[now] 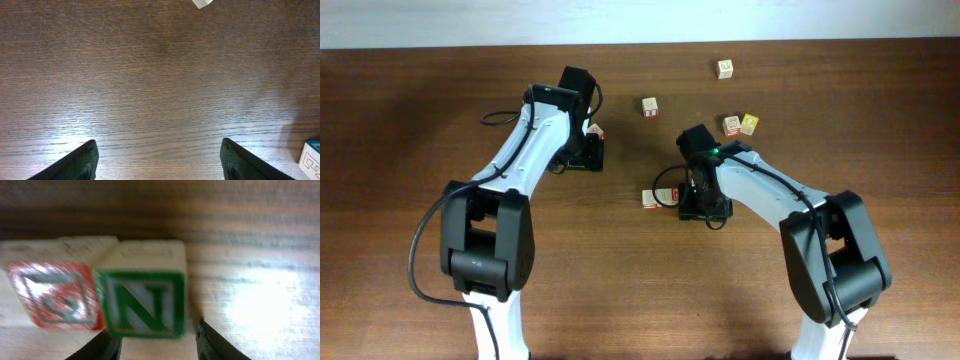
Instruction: Rotate 4 blocks
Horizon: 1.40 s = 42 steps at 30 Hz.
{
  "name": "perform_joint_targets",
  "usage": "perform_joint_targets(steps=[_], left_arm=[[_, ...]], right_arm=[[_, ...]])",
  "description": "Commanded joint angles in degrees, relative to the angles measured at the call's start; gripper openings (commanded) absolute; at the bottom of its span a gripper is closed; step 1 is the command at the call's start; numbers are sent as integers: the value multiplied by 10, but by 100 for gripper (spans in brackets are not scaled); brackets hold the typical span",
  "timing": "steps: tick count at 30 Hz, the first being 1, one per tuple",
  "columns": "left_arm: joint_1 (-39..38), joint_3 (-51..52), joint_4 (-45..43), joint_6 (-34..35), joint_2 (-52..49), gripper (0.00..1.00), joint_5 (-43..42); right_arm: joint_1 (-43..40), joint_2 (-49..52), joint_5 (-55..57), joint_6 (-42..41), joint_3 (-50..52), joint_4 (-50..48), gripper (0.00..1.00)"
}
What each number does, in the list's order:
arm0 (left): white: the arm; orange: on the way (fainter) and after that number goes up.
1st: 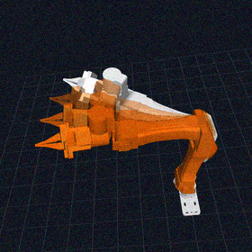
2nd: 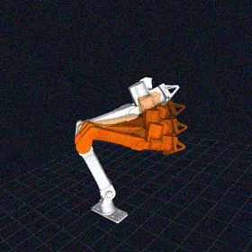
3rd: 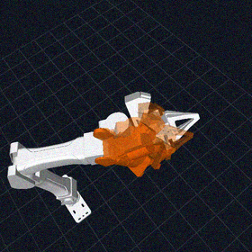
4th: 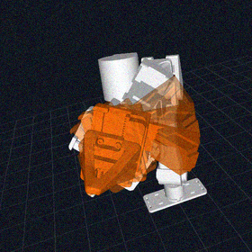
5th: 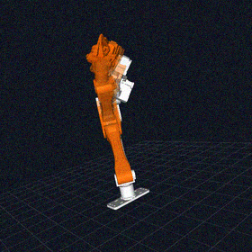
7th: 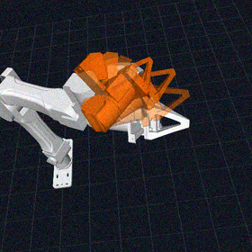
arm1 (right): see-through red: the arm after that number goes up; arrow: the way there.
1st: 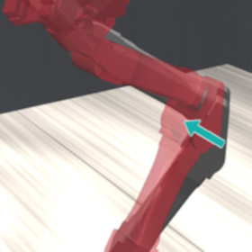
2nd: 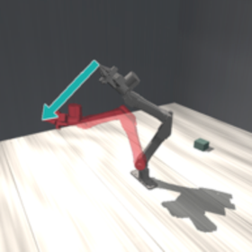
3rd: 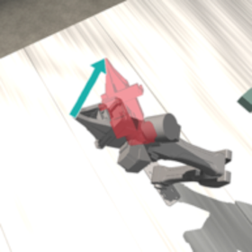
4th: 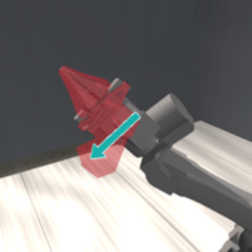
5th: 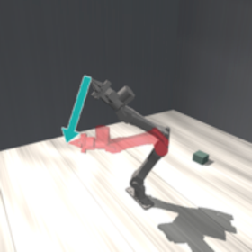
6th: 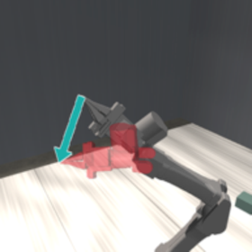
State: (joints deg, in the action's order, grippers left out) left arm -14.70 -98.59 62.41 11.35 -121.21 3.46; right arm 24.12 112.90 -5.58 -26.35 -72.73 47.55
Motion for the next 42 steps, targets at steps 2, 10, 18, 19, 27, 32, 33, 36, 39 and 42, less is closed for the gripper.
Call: perform_joint_targets(steps=[2,10,18,19,27,32,33,36,39,42], left_arm=[[0,-10,3,-1,-3,76,2],[0,-10,3,-1,-3,76,2],[0,-10,3,-1,-3,76,2],[0,-10,3,-1,-3,77,2],[0,-10,3,-1,-3,77,-2],[0,-10,3,-1,-3,77,-7],[0,-10,3,-1,-3,77,-7],[0,-10,2,-1,-3,77,-7],[0,-10,2,-1,-3,77,-7],[0,-10,3,-1,-3,77,-7]], right_arm=[[-2,7,4,-3,18,24,49],[-36,7,14,6,18,12,48],[-36,7,14,10,18,-9,48],[-36,7,14,10,18,-11,48],[-36,7,14,19,18,-19,48],[-37,4,-47,38,15,17,48],[-37,-1,-61,45,10,31,48],[-37,-29,-66,59,-19,70,48],[-36,-58,-45,64,-57,79,48],[-36,-64,18,57,-72,43,48]])
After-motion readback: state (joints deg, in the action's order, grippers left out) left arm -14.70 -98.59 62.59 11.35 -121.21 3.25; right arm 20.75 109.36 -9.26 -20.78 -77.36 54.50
